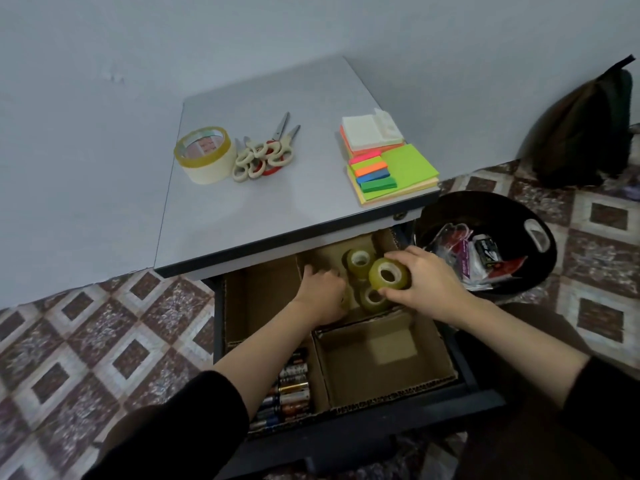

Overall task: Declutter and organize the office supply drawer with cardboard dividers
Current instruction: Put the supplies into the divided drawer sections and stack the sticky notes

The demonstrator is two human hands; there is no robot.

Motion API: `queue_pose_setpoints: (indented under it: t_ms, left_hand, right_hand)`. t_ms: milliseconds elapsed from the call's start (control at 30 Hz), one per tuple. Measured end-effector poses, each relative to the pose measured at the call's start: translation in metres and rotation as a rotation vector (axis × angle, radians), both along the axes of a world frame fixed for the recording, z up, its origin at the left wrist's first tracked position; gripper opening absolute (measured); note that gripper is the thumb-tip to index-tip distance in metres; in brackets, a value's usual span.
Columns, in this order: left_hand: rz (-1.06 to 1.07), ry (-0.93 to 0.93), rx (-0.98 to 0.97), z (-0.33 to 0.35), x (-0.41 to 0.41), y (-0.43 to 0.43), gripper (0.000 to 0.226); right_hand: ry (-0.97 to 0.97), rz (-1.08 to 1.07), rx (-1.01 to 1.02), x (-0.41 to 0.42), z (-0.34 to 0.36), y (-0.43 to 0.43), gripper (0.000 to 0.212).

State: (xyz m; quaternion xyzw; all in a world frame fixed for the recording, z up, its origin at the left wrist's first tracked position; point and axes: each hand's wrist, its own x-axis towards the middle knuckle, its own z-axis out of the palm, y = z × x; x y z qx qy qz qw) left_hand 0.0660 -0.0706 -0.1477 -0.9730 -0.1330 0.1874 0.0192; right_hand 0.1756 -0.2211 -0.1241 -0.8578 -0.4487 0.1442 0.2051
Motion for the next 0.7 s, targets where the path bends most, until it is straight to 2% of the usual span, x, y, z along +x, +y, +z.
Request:
queue_pose_setpoints:
  t_ms: [167,233,300,400,467,633,700]
  left_hand:
    - [0.003,0.064,0.017,-0.014,0.001,0.001,0.042]
    - [0.012,0.026,-0.006,-0.014,-0.001,0.003,0.045]
    - [0.047,-0.113,-0.069,-0.010,-0.008,0.003,0.046]
    - [0.104,-0.416,-0.135,-0.007,-0.033,0.005,0.045]
    - [0.162,-0.529,-0.201,-0.010,-0.058,0.008,0.051]
    - [0.197,-0.454,-0.235,-0.025,-0.093,0.014,0.085]
    - [0.202,-0.453,-0.231,-0.028,-0.095,0.015,0.089]
  right_hand:
    - [0.046,-0.024,-0.012,0.001,-0.005,-0.006,0.064]
    - [0.063,-0.024,-0.016,0.001,-0.007,-0.007,0.064]
    - [0.076,-0.028,-0.018,0.001,-0.009,-0.007,0.064]
    - [0.090,-0.028,-0.012,0.000,-0.009,-0.004,0.063]
    - [0.102,-0.009,-0.015,-0.001,-0.007,0.001,0.063]
    - [0.101,0.081,-0.052,-0.009,-0.008,0.026,0.064]
    - [0.094,0.119,-0.086,-0.015,-0.010,0.037,0.067]
